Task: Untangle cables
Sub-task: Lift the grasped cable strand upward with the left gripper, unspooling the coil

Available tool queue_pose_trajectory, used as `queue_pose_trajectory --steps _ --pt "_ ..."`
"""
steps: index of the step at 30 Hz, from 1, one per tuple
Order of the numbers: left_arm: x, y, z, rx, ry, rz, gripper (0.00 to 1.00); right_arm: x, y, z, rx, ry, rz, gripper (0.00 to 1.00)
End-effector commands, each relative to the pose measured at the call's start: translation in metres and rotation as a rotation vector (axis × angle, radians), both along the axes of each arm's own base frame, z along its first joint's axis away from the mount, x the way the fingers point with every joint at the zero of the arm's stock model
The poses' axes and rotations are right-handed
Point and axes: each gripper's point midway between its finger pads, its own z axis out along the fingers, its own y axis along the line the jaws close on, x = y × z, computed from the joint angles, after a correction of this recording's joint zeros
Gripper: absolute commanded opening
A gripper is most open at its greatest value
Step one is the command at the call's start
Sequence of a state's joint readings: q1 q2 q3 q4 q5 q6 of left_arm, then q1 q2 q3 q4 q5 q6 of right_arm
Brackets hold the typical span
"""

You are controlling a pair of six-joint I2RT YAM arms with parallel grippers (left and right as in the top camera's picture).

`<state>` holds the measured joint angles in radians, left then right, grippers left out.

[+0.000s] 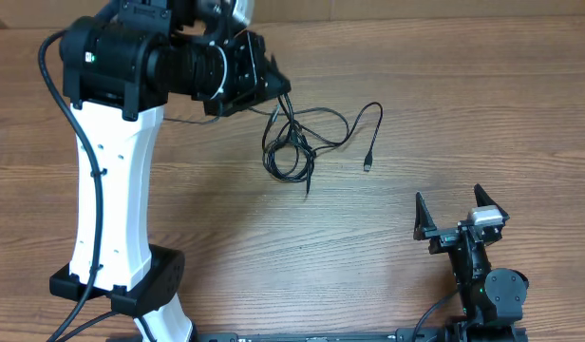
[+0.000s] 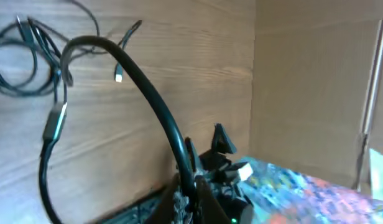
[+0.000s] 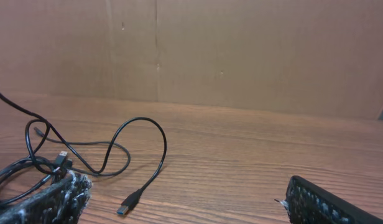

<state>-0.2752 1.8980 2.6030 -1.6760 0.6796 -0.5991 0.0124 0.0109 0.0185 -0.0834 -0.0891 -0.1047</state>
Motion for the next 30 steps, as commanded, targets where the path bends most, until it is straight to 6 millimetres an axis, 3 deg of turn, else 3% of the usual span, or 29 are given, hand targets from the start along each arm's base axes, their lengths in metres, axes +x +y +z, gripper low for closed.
queue_pose_trajectory --steps 1,3,7,9,14,21,26,30 --pt "-0.012 -0.003 0.013 -0.070 0.069 0.035 0.04 0.000 -0.002 -0.002 -0.001 -0.002 -0.008 1.00" --pt "-0.002 -0.001 0.015 -0.056 0.018 0.056 0.04 0.000 -0.002 -0.002 -0.001 -0.002 -0.008 1.00" --pt "0.030 0.044 -0.010 0.223 -0.081 0.261 0.04 0.000 -0.002 -0.002 -0.001 -0.002 -0.008 1.00" --pt "0.034 0.066 -0.022 0.361 -0.090 0.337 0.04 0.000 -0.002 -0.002 -0.001 -0.002 -0.008 1.00" --pt "0.039 0.072 -0.029 0.474 -0.171 0.238 0.04 0.000 -0.002 -0.002 -0.001 -0.002 -0.008 1.00" --pt "0.043 0.066 -0.037 0.476 -0.158 0.195 0.04 0.000 -0.002 -0.002 -0.001 -0.002 -0.008 1.00" --pt "0.028 0.033 -0.027 0.275 -0.116 0.076 0.04 0.000 -0.002 -0.002 -0.001 -0.002 -0.008 1.00" --pt "0.013 0.001 -0.003 0.035 -0.092 -0.054 0.04 0.000 -0.002 -0.002 -0.001 -0.002 -0.008 1.00"
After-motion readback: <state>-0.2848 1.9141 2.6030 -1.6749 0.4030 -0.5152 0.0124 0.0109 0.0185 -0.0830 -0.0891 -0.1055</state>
